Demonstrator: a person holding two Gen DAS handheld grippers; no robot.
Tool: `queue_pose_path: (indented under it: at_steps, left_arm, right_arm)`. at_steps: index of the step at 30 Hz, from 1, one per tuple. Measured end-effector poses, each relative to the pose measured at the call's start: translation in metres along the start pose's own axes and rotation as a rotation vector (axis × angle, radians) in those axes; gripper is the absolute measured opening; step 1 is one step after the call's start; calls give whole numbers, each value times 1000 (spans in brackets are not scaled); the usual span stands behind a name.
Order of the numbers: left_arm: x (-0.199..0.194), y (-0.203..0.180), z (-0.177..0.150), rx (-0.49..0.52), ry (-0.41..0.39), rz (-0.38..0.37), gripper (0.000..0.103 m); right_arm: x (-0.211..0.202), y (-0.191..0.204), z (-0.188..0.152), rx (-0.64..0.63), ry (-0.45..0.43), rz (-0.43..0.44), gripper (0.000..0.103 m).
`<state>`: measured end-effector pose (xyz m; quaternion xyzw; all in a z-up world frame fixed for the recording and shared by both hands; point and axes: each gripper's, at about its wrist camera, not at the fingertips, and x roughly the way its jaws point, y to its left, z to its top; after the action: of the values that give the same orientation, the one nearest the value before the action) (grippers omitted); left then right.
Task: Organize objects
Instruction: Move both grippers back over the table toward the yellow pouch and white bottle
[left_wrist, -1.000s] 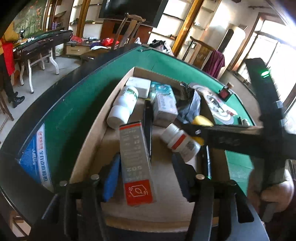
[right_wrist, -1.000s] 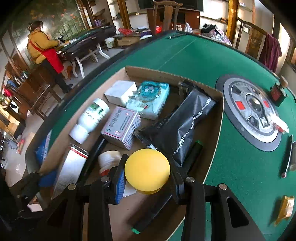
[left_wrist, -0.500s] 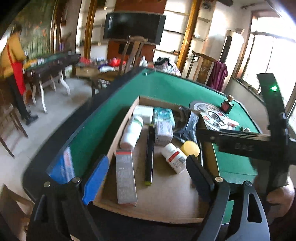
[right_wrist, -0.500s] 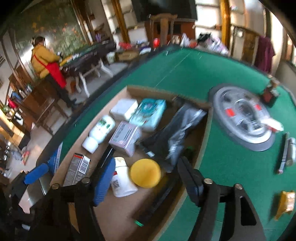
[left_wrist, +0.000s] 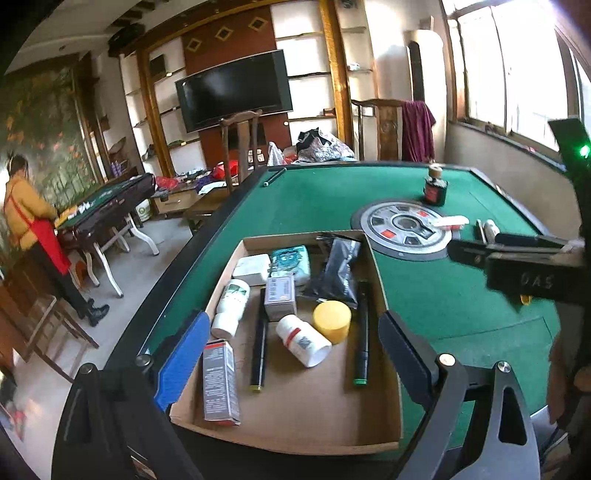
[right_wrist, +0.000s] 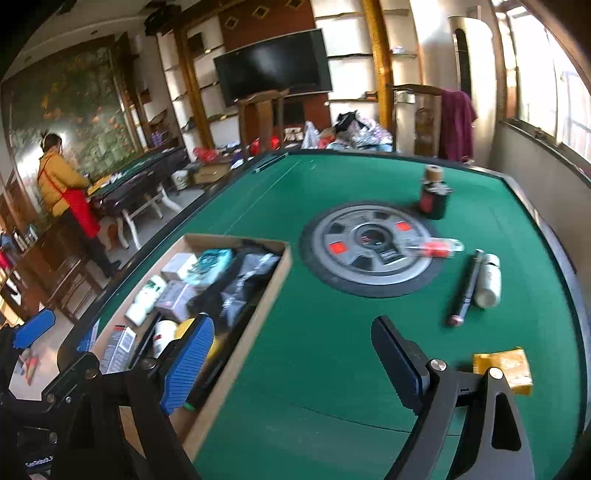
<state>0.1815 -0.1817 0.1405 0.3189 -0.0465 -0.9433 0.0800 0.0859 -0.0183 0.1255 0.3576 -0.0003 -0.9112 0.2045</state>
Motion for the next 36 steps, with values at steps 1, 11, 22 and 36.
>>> queue_pose_path:
  at_steps: [1, 11, 22, 36]
  left_arm:
    - [0, -5, 2, 11, 1, 7, 92]
    - [4, -51, 9, 114, 27, 29, 92]
    - [27, -93, 10, 196, 102, 7, 93]
    - [60, -134, 13, 270, 193, -21, 92]
  right_arm:
    - [-3, -7, 0, 14, -8, 0, 91]
    - [-32, -75, 0, 103, -78, -52, 92]
    - [-37, -144, -4, 200, -94, -117, 94]
    - [-17, -247, 8, 324, -99, -255, 94]
